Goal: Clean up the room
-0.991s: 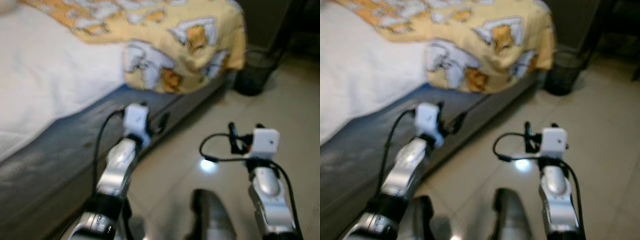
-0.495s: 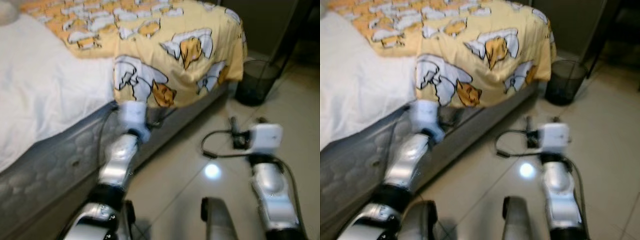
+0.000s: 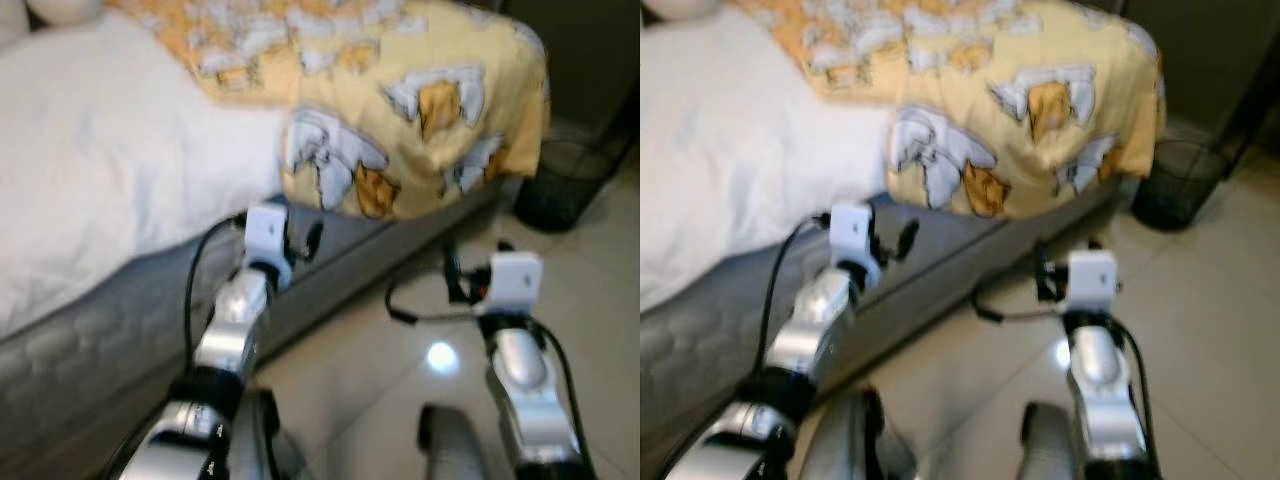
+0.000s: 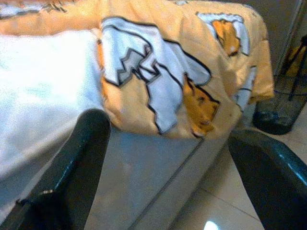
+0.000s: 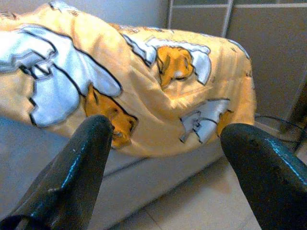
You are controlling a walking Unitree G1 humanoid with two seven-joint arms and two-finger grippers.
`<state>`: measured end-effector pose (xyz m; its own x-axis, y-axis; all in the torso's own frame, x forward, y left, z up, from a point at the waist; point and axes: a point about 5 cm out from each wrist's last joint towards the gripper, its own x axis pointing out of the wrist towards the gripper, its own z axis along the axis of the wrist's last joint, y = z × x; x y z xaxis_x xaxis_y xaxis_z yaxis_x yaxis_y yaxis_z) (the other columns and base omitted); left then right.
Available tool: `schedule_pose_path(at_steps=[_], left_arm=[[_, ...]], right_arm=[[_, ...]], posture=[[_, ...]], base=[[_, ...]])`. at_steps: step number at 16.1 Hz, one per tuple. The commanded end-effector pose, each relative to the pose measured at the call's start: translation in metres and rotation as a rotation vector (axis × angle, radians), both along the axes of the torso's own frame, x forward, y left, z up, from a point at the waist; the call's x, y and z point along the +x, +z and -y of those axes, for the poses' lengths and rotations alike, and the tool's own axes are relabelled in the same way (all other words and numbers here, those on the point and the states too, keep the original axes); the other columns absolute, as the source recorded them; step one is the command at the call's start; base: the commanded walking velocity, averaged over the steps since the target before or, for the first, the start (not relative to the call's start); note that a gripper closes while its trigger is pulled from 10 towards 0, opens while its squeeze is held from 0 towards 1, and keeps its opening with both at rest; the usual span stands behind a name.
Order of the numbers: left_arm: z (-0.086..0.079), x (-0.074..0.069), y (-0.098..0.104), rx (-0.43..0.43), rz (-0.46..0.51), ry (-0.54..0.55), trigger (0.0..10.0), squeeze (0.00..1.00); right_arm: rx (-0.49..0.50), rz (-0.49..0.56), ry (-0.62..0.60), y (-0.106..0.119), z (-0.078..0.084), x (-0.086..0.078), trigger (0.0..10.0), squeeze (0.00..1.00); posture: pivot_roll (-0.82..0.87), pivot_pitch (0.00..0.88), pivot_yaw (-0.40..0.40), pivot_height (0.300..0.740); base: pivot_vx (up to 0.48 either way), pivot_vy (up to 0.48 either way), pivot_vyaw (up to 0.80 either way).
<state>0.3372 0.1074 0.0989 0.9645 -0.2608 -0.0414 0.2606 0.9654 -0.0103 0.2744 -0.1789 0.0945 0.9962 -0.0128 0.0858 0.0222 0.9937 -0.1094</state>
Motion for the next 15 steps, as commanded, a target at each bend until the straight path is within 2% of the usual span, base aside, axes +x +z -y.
schedule_pose_path(at_steps=[1, 10, 12, 13, 15], left_arm=[[0.003, 0.003, 0.006, -0.01, 0.026, 0.0, 10.0, 0.0], [0.01, 0.006, 0.007, -0.033, 0.015, 0.012, 10.0, 0.0], [0.016, 0.017, 0.009, 0.01, -0.034, 0.012, 10.0, 0.0], [0.012, 0.022, 0.011, 0.03, -0.032, 0.043, 10.0, 0.0], [0.0, 0.03, 0.009, 0.133, -0.048, 0.156, 10.0, 0.0]], right_arm=[[-0.005, -0.001, -0.032, 0.0, 0.009, 0.0, 10.0, 0.07], [-0.014, 0.011, -0.01, 0.003, 0.009, -0.002, 10.0, 0.06], [-0.017, 0.021, 0.05, 0.012, 0.005, -0.003, 10.0, 0.06], [-0.026, 0.015, 0.064, 0.013, 0.006, -0.004, 10.0, 0.06], [-0.047, -0.008, 0.066, 0.014, 0.015, -0.013, 10.0, 0.06]], posture=[[-0.22, 0.0, 0.097, 0.58], [-0.23, 0.0, 0.082, 0.58], [-0.24, 0.0, 0.066, 0.58], [-0.25, 0.004, 0.057, 0.58], [-0.28, 0.049, 0.018, 0.58]], base=[[0.48, 0.0, 0.0], [0.477, 0.0, 0.0], [0.0, 0.0, 0.0], [0.0, 0.0, 0.0], [0.0, 0.0, 0.0]])
